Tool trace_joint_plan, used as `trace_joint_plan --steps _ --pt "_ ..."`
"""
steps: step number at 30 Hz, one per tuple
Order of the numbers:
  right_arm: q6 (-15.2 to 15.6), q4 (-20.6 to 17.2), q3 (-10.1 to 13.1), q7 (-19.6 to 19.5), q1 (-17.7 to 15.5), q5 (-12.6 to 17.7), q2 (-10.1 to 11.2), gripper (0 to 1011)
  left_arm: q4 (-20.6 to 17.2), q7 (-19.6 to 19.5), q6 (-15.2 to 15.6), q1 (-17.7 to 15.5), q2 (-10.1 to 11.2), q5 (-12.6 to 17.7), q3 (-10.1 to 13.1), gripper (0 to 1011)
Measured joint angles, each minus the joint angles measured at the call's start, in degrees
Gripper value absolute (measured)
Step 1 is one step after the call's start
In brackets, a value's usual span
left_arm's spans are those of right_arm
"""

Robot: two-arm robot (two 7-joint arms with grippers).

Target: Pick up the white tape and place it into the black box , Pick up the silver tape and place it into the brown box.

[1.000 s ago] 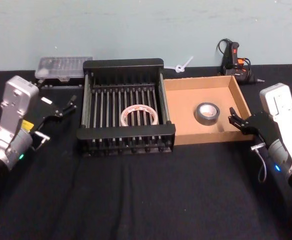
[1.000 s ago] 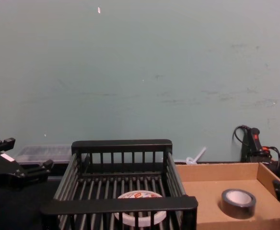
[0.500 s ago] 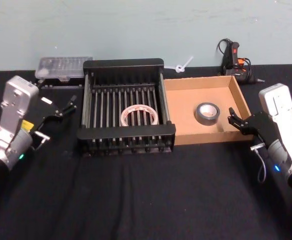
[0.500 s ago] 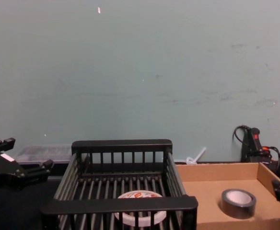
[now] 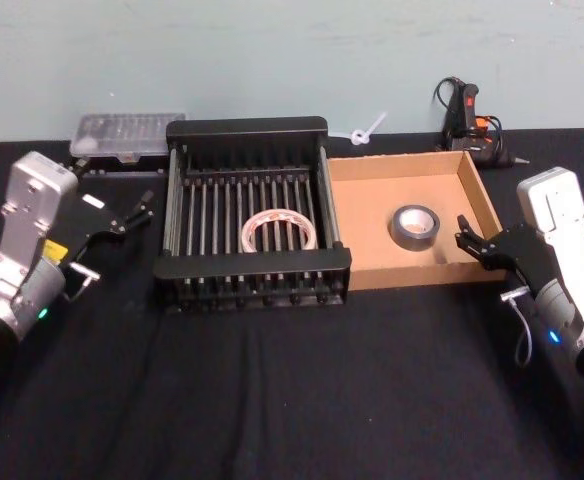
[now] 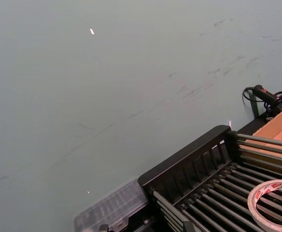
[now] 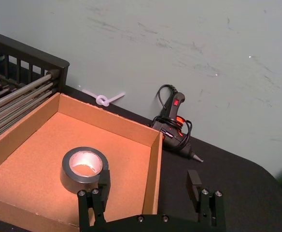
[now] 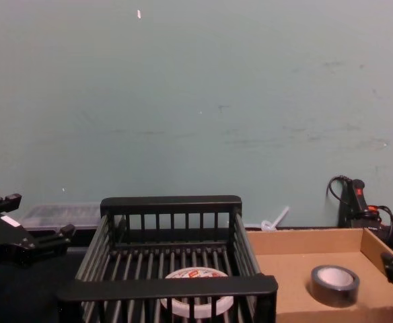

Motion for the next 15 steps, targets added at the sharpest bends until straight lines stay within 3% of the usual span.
trace_joint_plan --steps 15 --pt "0.00 0.01 0.00 0.00 0.00 0.00 0.00 1002 0.00 0.00 0.00 0.00 0.00 0.00 0.00 1001"
